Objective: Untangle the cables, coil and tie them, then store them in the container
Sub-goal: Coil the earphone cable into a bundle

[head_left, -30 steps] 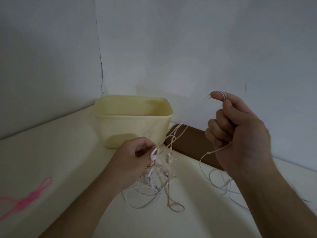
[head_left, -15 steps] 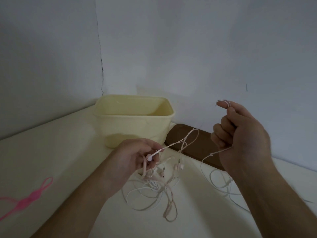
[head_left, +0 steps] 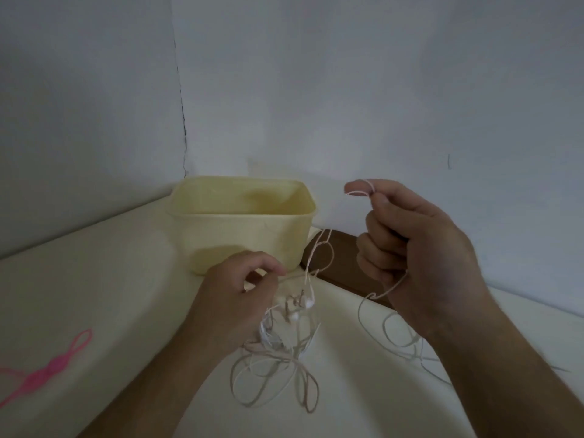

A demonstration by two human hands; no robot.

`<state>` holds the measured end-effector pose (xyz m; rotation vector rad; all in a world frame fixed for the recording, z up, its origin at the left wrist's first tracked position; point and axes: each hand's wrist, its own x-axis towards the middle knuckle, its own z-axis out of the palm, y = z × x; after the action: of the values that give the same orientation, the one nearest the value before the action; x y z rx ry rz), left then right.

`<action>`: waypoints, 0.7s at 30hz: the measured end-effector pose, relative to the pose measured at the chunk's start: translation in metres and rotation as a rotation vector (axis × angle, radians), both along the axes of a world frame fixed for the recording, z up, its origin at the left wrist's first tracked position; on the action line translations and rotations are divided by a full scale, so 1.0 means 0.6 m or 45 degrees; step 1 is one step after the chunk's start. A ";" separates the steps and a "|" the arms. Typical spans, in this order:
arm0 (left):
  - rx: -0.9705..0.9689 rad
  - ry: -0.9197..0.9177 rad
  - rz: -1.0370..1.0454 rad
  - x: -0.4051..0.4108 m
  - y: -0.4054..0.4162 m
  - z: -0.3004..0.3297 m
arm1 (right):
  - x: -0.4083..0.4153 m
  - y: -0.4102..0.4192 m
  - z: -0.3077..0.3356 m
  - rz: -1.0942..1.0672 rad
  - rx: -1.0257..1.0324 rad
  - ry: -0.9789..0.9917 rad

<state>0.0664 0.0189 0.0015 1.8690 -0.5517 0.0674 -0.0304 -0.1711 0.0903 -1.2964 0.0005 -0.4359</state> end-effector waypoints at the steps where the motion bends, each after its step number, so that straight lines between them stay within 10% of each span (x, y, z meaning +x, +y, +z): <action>1: -0.016 -0.099 0.020 -0.001 0.001 0.000 | -0.001 0.003 0.000 0.037 -0.018 0.013; 10: -0.307 0.031 -0.612 -0.020 -0.009 0.014 | -0.001 0.031 -0.009 0.274 -0.224 0.113; 21: -0.588 0.207 -0.173 0.001 0.000 0.016 | -0.003 0.020 -0.003 0.103 0.024 -0.098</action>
<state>0.0667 0.0188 0.0109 1.3707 -0.4998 -0.0448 -0.0324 -0.1594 0.0886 -1.2560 -0.1117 -0.4152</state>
